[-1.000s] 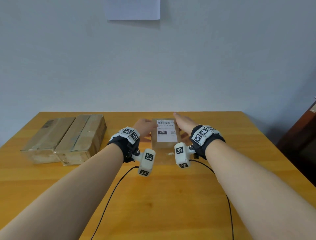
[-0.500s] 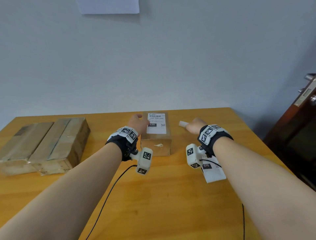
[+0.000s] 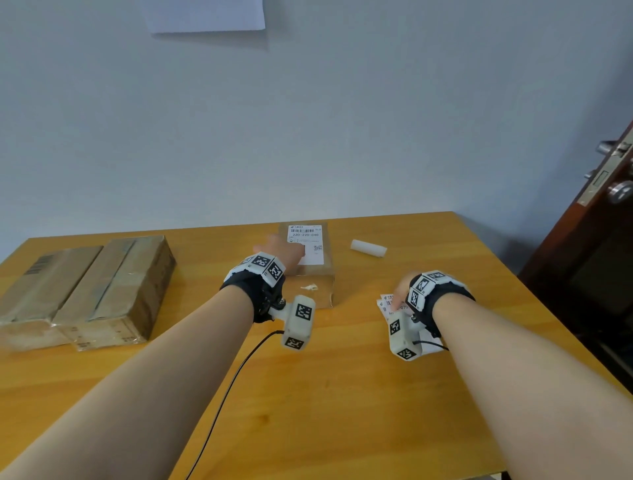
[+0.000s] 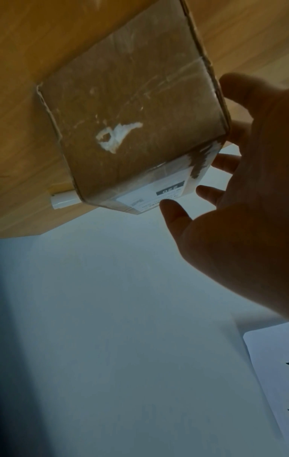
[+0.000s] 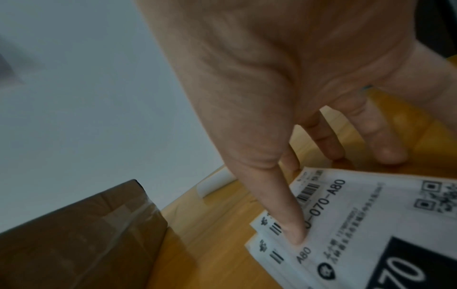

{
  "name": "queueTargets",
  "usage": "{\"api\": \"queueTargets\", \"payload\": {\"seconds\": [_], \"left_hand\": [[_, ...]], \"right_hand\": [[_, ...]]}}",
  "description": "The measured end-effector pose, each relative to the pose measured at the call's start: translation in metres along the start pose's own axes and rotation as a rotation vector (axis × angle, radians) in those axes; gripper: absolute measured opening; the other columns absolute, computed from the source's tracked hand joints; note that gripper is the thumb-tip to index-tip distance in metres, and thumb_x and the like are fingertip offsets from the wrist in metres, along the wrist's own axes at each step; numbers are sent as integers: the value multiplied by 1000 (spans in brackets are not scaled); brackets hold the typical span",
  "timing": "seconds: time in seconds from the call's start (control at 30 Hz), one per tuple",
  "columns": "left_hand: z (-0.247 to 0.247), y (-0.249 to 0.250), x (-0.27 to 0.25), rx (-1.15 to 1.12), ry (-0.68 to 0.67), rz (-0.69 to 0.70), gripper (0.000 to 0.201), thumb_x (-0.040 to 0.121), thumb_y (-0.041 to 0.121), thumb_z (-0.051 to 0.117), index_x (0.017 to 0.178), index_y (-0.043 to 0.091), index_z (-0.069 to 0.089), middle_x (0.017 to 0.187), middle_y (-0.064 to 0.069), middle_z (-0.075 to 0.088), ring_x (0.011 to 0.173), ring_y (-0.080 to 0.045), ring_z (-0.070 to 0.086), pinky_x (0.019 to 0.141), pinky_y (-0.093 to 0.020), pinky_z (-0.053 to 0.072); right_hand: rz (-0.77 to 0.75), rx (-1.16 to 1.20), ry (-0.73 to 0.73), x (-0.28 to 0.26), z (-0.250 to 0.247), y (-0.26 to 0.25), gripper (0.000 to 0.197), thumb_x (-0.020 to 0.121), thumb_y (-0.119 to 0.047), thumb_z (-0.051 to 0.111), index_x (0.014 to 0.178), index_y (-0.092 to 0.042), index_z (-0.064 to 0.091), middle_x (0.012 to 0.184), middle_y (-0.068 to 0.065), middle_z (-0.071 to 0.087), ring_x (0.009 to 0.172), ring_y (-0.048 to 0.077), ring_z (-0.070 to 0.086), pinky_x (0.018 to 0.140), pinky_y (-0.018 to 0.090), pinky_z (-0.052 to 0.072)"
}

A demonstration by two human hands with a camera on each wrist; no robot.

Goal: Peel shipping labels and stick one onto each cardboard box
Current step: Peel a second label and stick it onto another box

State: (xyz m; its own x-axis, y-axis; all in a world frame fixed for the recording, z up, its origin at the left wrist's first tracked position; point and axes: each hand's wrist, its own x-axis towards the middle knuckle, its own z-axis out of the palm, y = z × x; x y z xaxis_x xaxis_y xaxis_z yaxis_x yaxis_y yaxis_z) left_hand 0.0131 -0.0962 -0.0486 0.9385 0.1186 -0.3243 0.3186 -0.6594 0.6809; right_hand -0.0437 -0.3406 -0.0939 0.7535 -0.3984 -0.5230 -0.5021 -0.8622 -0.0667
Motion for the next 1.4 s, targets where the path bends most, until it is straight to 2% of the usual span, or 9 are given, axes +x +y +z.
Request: {"api": "queueTargets", "payload": {"seconds": [0.2,0.4,0.53,0.6,0.77,0.97,1.17,1.3,1.4], "left_hand": [[3,-4,5,-29,10,-19,64,86,29,66,144,13,44,127,-16,51,109,-30,60,98,-44,55],[-7,-5,-2,-75,-10,9,25,96,19,62,111,16,43,80,0,43,86,-23,53,79,-33,49],[-10,-11,2,-118,-41,5,44,95,22,64,132,8,45,97,-6,53,94,-27,54,93,-42,54],[-12,-13,1,-158,-54,11,45,96,18,63,137,7,46,89,-3,51,94,-27,54,97,-45,55],[-15,-14,-6,-267,-101,8,44,97,14,62,139,6,49,94,-5,55,102,-30,58,100,-49,55],[-10,-20,-5,-438,-224,33,58,97,24,65,149,17,42,132,-7,57,121,-33,56,96,-53,57],[16,-10,-11,-449,-377,81,60,100,37,62,154,23,40,150,-3,49,125,-32,54,97,-50,56],[-7,-12,2,-420,-248,176,48,102,26,57,149,21,48,124,-4,65,112,-26,61,90,-42,55],[-44,-32,13,-299,10,226,38,97,15,58,135,20,60,80,-1,64,63,-15,56,56,-23,45]], "right_hand": [[-24,-115,10,22,6,6,37,86,-36,76,110,-8,76,110,12,75,104,31,72,95,44,60],[23,33,181,12,-12,-10,14,99,-10,62,86,-7,58,72,5,56,61,18,52,55,27,43],[-16,212,251,14,-22,-23,26,91,-21,77,107,-6,63,84,6,66,78,24,67,66,33,53],[-31,308,278,11,-27,-27,33,87,-26,82,105,-6,65,92,8,71,88,28,72,68,35,55],[-61,430,399,5,-37,-36,27,89,-34,79,96,-8,72,91,9,75,79,27,73,50,27,44],[-185,704,684,-18,-51,-53,21,100,-29,62,91,-15,74,89,5,75,74,29,65,53,26,39],[-320,839,743,-47,-67,-75,22,102,-30,59,88,-17,70,85,0,71,74,23,63,50,24,32],[-369,900,651,-50,-70,-90,24,100,-30,62,86,-14,73,85,1,75,78,26,72,63,34,56],[-384,997,536,-46,-61,-108,29,95,-28,65,87,-2,73,85,13,78,81,37,76,77,54,63]]}}
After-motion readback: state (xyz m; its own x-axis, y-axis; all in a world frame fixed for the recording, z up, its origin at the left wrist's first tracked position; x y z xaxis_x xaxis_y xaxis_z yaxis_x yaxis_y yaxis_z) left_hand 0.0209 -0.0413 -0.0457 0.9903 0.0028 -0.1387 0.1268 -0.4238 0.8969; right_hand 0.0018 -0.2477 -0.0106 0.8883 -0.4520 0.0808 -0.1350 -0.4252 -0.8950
